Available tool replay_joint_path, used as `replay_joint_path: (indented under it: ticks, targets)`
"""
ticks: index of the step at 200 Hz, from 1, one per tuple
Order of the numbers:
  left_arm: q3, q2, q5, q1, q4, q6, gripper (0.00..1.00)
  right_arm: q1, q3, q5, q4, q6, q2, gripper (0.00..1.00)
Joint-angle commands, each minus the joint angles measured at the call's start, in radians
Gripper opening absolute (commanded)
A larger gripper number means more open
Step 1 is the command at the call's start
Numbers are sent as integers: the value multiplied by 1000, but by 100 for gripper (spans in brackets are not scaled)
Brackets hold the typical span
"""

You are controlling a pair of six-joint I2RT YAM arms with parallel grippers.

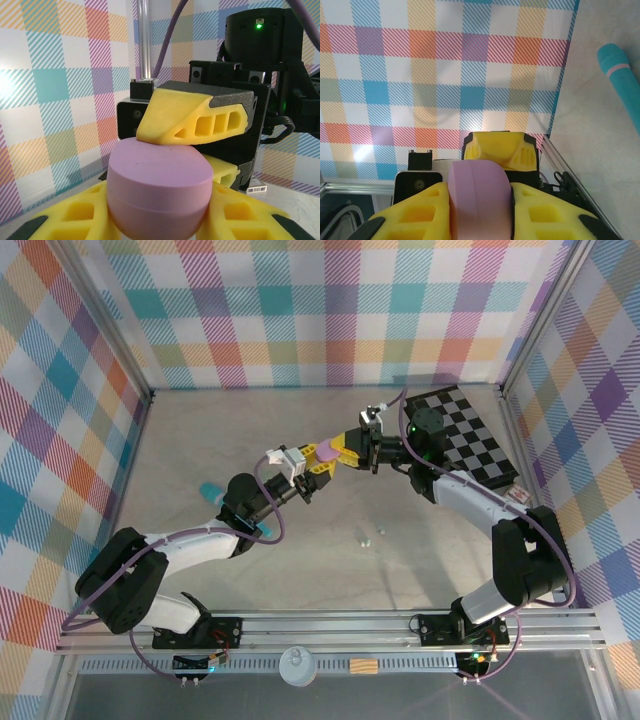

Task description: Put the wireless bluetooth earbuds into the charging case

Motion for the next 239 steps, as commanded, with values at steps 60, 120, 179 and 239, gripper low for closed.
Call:
replay_joint_path:
  ticks: [60, 120, 179, 239]
  targets:
    - [-57, -123, -14, -2, -197, 86, 85, -44, -22, 132, -183, -233, -2, 22]
    - [-54, -306, -45, -11, -735, 215, 100, -169, -6, 316, -355, -453, 151, 21]
    - [-24, -290, -151, -13, -831, 177, 100, -209, 114, 498, -413, -492, 379, 20]
    - [21, -246, -241, -13, -873, 124, 100, -210, 219, 548, -445, -493, 534, 22]
